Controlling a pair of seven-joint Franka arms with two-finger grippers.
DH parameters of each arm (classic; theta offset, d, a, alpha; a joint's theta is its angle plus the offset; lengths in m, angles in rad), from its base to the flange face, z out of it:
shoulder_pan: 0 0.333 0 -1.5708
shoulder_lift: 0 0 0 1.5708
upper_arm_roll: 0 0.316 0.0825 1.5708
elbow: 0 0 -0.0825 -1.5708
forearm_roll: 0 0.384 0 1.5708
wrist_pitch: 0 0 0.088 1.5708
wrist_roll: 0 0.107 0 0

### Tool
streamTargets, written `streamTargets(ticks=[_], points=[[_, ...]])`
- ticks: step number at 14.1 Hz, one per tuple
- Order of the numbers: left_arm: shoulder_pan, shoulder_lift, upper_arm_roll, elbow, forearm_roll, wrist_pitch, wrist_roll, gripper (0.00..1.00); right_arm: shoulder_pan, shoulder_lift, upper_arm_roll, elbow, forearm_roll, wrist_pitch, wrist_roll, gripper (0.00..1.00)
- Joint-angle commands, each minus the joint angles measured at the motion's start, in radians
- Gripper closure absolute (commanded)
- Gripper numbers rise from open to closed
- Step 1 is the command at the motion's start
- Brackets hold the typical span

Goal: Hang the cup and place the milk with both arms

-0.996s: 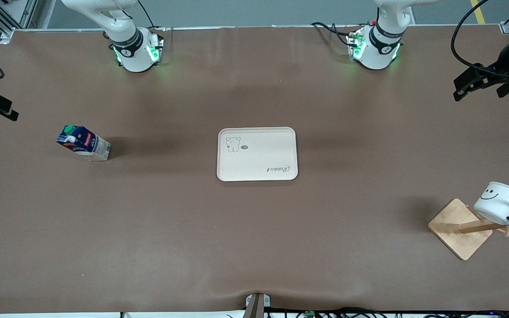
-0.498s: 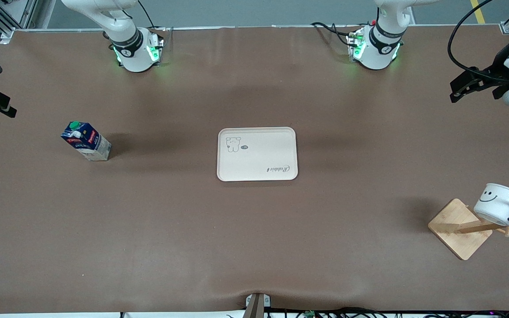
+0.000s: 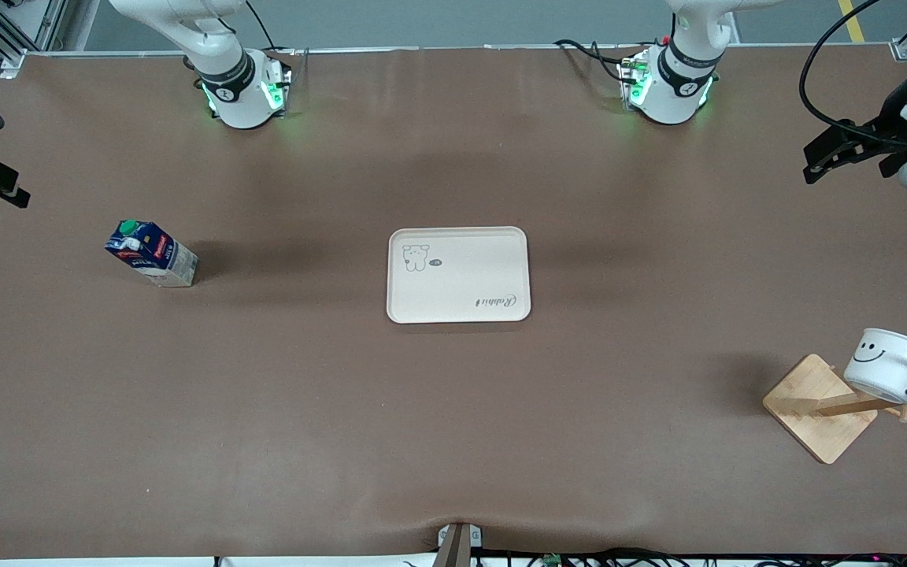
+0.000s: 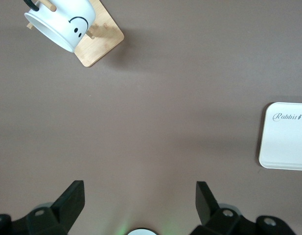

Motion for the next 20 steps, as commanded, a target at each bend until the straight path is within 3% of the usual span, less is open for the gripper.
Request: streamTargets(ticks=[1,20], points=[[0.007,0.000,-0.002,0.012,-0.005,0.007,0.016,0.00,0.005,-0.012,-0.002,0.006,-0.013,-0.010,-0.008,0.00],[0.003,0.019,-0.003,0.029,0.000,0.004,0.010,0.00,-0.004,-0.006,-0.003,0.032,-0.013,-0.026,-0.002,0.00]])
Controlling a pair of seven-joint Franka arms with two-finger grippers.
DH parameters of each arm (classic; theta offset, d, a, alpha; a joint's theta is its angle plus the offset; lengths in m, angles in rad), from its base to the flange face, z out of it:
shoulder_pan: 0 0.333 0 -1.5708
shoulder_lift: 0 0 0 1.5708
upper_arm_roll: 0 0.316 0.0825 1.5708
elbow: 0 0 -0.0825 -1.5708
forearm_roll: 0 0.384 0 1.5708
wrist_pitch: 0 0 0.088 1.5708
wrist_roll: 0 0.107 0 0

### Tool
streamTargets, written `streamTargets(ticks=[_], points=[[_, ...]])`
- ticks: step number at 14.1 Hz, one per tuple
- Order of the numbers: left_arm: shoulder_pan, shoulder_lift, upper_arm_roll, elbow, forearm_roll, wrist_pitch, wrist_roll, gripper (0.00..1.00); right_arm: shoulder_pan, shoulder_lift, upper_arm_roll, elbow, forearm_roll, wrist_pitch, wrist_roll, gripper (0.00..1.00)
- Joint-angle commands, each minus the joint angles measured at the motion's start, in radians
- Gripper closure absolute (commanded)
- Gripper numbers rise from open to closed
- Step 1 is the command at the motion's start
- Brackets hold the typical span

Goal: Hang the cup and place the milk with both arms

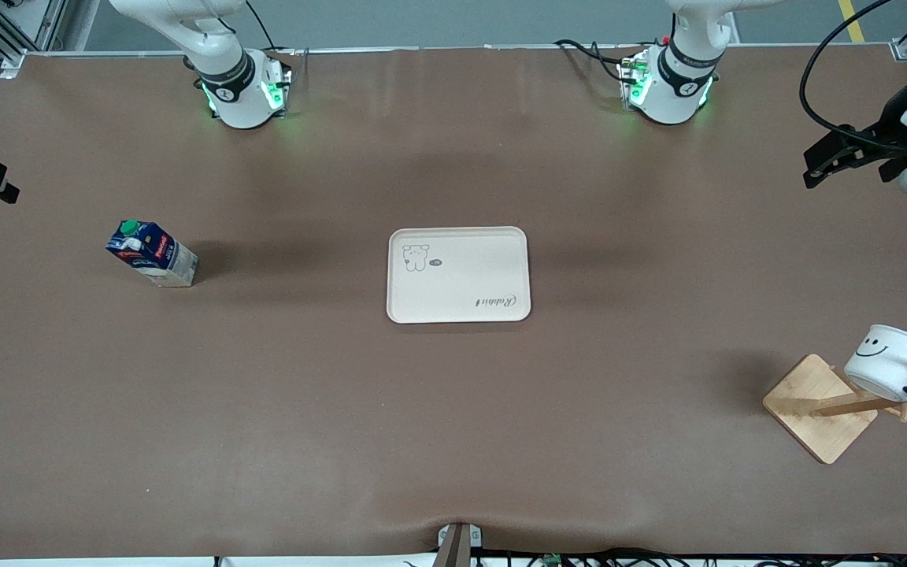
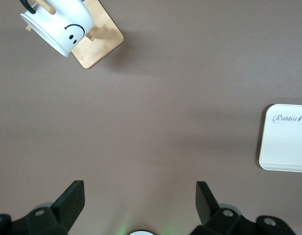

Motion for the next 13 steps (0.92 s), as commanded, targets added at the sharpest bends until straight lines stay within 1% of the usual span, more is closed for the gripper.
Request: streamTargets(ticks=[1,5,13], points=[[0.003,0.008,-0.004,0.029,-0.002,-0.003,0.009,0.00,-0.004,-0.006,0.003,0.003,-0.010,-0.009,-0.002,0.00],[0.005,0.006,-0.004,0.044,-0.003,-0.009,0.009,0.00,-0.004,-0.006,0.003,0.005,-0.010,-0.008,-0.002,0.00],[0.006,0.006,-0.004,0.041,-0.003,-0.012,0.009,0.00,-0.004,-0.006,0.003,0.003,-0.010,-0.010,0.000,0.00]])
